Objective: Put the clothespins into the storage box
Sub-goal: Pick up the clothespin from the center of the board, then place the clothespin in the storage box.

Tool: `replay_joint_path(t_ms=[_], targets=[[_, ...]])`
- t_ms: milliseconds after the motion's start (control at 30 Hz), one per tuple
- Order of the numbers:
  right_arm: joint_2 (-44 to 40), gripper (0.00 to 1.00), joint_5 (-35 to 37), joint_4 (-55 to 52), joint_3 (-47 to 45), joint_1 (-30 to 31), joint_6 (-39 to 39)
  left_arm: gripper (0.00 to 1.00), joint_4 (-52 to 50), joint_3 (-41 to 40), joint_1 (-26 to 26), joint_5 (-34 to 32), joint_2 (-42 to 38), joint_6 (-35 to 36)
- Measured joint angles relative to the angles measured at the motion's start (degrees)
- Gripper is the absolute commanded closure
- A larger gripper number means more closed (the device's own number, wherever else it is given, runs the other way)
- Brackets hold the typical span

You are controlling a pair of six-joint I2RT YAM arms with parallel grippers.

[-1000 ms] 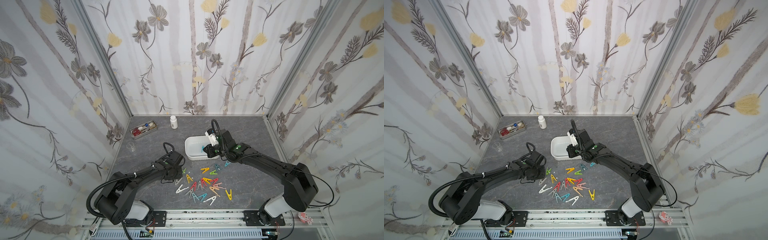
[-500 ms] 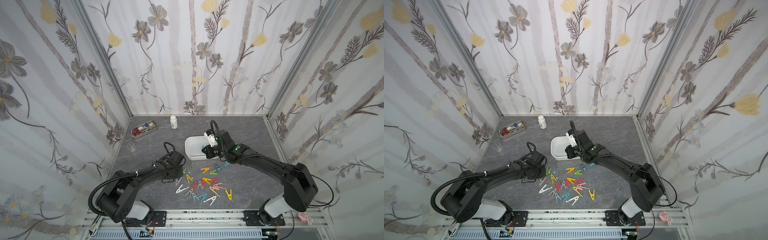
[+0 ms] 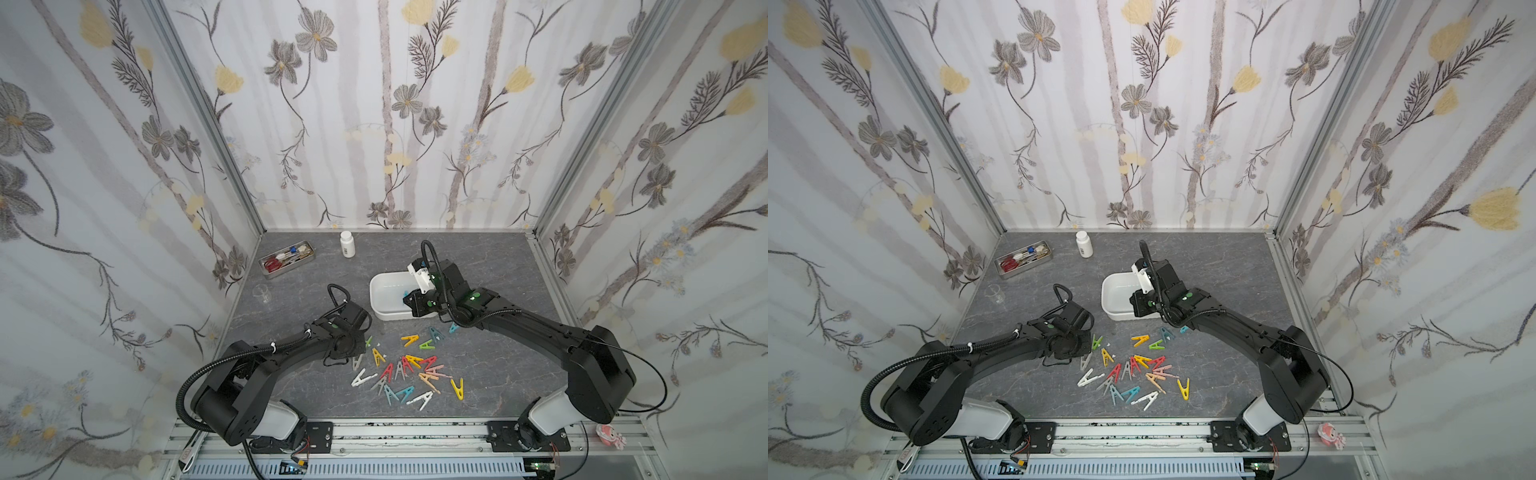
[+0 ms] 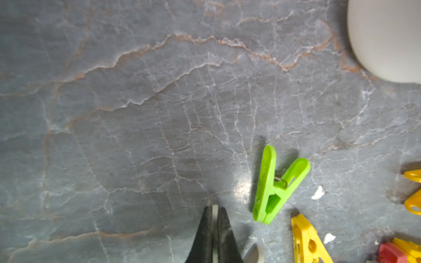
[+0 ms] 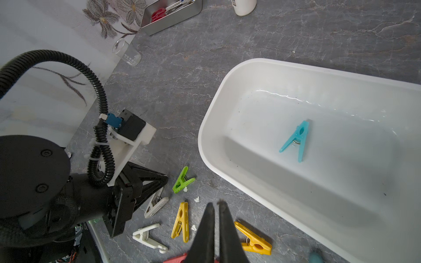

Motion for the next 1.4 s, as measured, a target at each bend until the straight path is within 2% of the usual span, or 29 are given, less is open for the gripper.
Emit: replay_joint_path(t_ms=[233, 467, 733, 1100, 1400], targets=[[-0.02, 0.91, 0.04, 0.02, -0.13, 0.07, 0.00, 0.99, -2.16, 2.12, 0.72, 1.57, -3.58, 0.04], [-0.20, 0.91, 0.15, 0.48, -0.22, 0.11, 0.07, 1.00, -3.26, 5.25, 4.57, 5.29, -7.89, 0.61], [-1.99, 0.90, 0.24, 0.76, 1.07, 0.13, 0.52, 1.00, -0.20, 12.81, 5.77, 10.25, -6.99, 0.57], [-11.80, 0.88, 3.63, -3.96, -5.60, 0.20, 0.55, 1.00, 8.79, 25.46, 5.46, 12.55, 6.91, -0.68], [-22.49, 0.88, 7.28, -8.63, -17.53, 0.66, 3.69, 1.00, 10.78, 37.99, 2.45, 8.55, 24.06, -0.02]])
